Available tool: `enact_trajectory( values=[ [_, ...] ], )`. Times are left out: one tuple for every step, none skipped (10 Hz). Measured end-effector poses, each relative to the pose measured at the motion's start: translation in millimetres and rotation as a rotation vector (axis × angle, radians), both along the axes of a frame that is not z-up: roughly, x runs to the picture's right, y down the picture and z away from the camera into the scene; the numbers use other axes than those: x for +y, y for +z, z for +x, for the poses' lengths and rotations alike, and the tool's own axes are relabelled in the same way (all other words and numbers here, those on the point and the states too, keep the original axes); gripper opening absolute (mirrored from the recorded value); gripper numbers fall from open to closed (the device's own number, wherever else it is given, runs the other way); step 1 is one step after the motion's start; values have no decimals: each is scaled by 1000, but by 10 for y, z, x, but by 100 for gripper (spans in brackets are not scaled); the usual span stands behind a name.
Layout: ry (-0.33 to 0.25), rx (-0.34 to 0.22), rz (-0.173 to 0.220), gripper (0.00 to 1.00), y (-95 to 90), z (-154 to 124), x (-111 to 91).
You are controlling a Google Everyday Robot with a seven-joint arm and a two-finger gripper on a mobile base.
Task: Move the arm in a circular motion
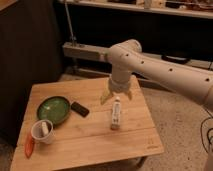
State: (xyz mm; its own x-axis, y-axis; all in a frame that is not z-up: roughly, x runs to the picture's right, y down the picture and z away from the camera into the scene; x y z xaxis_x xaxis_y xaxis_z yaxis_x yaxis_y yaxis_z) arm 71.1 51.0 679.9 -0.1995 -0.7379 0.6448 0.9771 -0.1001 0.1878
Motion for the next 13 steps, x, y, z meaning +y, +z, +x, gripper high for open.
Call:
enact_trajectory(
  values=[
    [15,22,1,80,-31,124,25],
    [30,43,1,80,-60,234,56],
    [37,55,0,80,-82,278,86],
    [47,57,2,80,-98,302,117],
    [57,65,-3,80,-152,364,202],
    [75,62,-2,80,-217,391,322],
    [90,61,-2,80,-270,429,418],
    [99,61,-5,80,-290,454,481],
    [113,53,-12,80,-343,424,613],
    [122,52,-19,80,-375,429,700],
    [133,48,-26,80,-429,414,800],
    [141,41,-34,80,-518,346,935],
    [144,35,-40,80,-615,256,1049]
  ],
)
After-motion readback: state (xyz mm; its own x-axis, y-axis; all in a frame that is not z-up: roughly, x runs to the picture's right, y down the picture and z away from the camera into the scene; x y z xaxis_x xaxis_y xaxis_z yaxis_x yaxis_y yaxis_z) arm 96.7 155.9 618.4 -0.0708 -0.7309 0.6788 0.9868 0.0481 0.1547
